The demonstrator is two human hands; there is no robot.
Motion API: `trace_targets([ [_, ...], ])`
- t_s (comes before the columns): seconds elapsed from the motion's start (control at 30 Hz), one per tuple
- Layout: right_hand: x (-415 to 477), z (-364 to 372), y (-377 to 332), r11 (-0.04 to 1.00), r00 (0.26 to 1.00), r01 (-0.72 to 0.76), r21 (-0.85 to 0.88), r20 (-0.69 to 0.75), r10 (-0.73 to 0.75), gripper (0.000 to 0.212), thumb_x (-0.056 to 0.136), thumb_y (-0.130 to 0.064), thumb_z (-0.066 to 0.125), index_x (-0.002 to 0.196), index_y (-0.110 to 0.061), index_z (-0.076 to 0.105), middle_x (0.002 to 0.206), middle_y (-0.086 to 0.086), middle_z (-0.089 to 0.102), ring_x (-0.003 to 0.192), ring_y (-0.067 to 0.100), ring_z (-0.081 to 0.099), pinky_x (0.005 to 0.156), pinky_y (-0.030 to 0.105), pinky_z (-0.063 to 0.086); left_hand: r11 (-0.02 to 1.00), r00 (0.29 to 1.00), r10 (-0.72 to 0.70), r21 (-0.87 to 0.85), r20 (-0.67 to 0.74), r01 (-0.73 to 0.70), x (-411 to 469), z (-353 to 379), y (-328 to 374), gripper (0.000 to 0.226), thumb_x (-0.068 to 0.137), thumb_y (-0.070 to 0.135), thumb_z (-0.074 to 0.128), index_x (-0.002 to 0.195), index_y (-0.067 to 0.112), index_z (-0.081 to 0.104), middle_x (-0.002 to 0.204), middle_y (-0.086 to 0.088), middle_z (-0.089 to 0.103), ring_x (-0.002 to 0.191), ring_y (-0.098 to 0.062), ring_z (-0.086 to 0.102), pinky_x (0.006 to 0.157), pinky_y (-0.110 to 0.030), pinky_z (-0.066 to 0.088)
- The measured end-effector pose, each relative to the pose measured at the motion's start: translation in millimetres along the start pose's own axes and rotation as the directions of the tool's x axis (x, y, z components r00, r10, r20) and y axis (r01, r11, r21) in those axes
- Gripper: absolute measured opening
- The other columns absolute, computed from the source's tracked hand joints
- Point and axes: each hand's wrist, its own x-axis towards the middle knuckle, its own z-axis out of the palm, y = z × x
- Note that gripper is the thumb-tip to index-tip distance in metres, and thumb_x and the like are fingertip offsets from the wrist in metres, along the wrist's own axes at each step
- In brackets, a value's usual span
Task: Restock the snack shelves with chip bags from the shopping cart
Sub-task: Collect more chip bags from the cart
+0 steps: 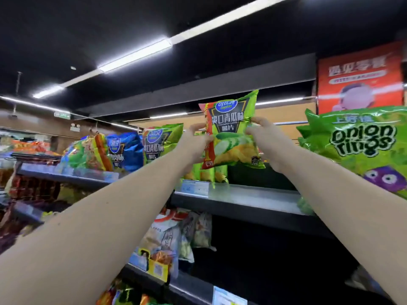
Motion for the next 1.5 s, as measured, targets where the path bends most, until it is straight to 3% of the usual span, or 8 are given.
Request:
trace_targets([
  [0.17, 42, -2, 10, 0.975, 0.969, -0.222, -0.023, -0.113, 0.218, 0.064, 0.090, -0.057, 0.045, 0.143, -0.021, 0.042, 0.140, -0.001, 0.045, 0.124, 0.026, 0.044, 0.106, 0.047, 0.033, 0.992, 0.966, -0.113, -0.021, 0.233, 0.121, 57, 23, -12, 0.035, 0.098, 0.052, 0.040, 0.101, 0.023, 0.060, 0.092, -0.001, 0.064, 0.083, -0.021, 0.059, 0.091, -0.044, 0.046],
  [0.27, 60, -4, 8, 0.946, 0.935, -0.320, -0.051, -0.179, 0.307, 0.071, 0.093, -0.061, 0.037, 0.148, -0.018, 0.033, 0.148, 0.011, 0.039, 0.131, 0.039, 0.040, 0.106, 0.064, 0.031, 0.981, 0.940, -0.170, -0.037, 0.297, 0.189, 85, 32, -15, 0.051, 0.101, 0.058, 0.025, 0.082, 0.019, 0.051, 0.091, -0.006, 0.056, 0.094, -0.032, 0.052, 0.099, -0.054, 0.037],
  [0.37, 70, -5, 6, 0.913, 0.902, -0.405, -0.048, -0.186, 0.390, 0.069, 0.097, -0.062, 0.029, 0.143, -0.011, 0.037, 0.130, 0.016, 0.049, 0.101, 0.041, 0.054, 0.095, 0.069, 0.035, 0.949, 0.886, -0.287, -0.020, 0.363, 0.315, 111, 40, -25, 0.068, 0.097, 0.068, 0.021, 0.119, 0.013, 0.054, 0.126, -0.016, 0.051, 0.118, -0.042, 0.047, 0.106, -0.067, 0.028],
  [0.43, 76, -1, 10, 0.882, 0.875, -0.467, -0.055, -0.173, 0.452, 0.076, 0.095, -0.067, 0.024, 0.142, -0.009, 0.038, 0.133, 0.019, 0.048, 0.104, 0.043, 0.053, 0.094, 0.072, 0.031, 0.932, 0.854, -0.342, 0.024, 0.392, 0.362, 124, 45, -31, 0.081, 0.094, 0.072, 0.017, 0.142, 0.012, 0.041, 0.140, -0.021, 0.045, 0.125, -0.045, 0.043, 0.106, -0.072, 0.024],
  [0.53, 89, 3, 23, 0.848, 0.843, -0.523, -0.082, -0.195, 0.501, 0.083, 0.093, -0.071, 0.021, 0.151, -0.013, 0.026, 0.153, 0.018, 0.031, 0.137, 0.046, 0.029, 0.102, 0.073, 0.020, 0.915, 0.820, -0.383, 0.052, 0.425, 0.401, 137, 50, -37, 0.087, 0.091, 0.075, 0.012, 0.148, 0.014, 0.036, 0.139, -0.019, 0.045, 0.124, -0.045, 0.042, 0.104, -0.074, 0.025],
  [0.87, 144, 1, 45, 0.818, 0.826, -0.559, -0.136, -0.175, 0.535, 0.101, 0.072, -0.088, 0.023, 0.149, -0.024, 0.028, 0.152, 0.021, 0.031, 0.133, 0.048, 0.037, 0.073, 0.070, 0.049, 0.929, 0.848, -0.366, 0.096, 0.383, 0.358, 173, 82, -46, 0.087, 0.089, 0.078, 0.008, 0.156, 0.022, 0.014, 0.157, -0.019, 0.025, 0.138, -0.049, 0.028, 0.102, -0.078, 0.023],
  [1.13, 143, 15, 90, 0.761, 0.776, -0.630, -0.153, -0.118, 0.619, 0.089, 0.086, -0.078, 0.022, 0.153, -0.020, 0.019, 0.155, 0.024, 0.024, 0.137, 0.048, 0.030, 0.103, 0.069, 0.032, 0.906, 0.821, -0.423, 0.153, 0.384, 0.395, 169, 100, -83, 0.087, 0.091, 0.073, 0.001, 0.156, 0.017, 0.012, 0.159, -0.020, 0.022, 0.143, -0.048, 0.022, 0.111, -0.069, 0.019],
  [1.5, 128, 17, 87, 0.699, 0.788, -0.550, -0.458, -0.007, 0.615, 0.055, 0.097, -0.010, 0.037, 0.149, -0.013, 0.022, 0.155, 0.015, 0.029, 0.139, 0.030, 0.035, 0.110, 0.060, 0.027, 0.848, 0.754, -0.530, 0.256, 0.389, 0.464, 185, 90, -92, 0.099, 0.084, 0.081, 0.002, 0.156, 0.015, 0.016, 0.156, -0.027, 0.023, 0.142, -0.050, 0.021, 0.107, -0.071, 0.019],
])
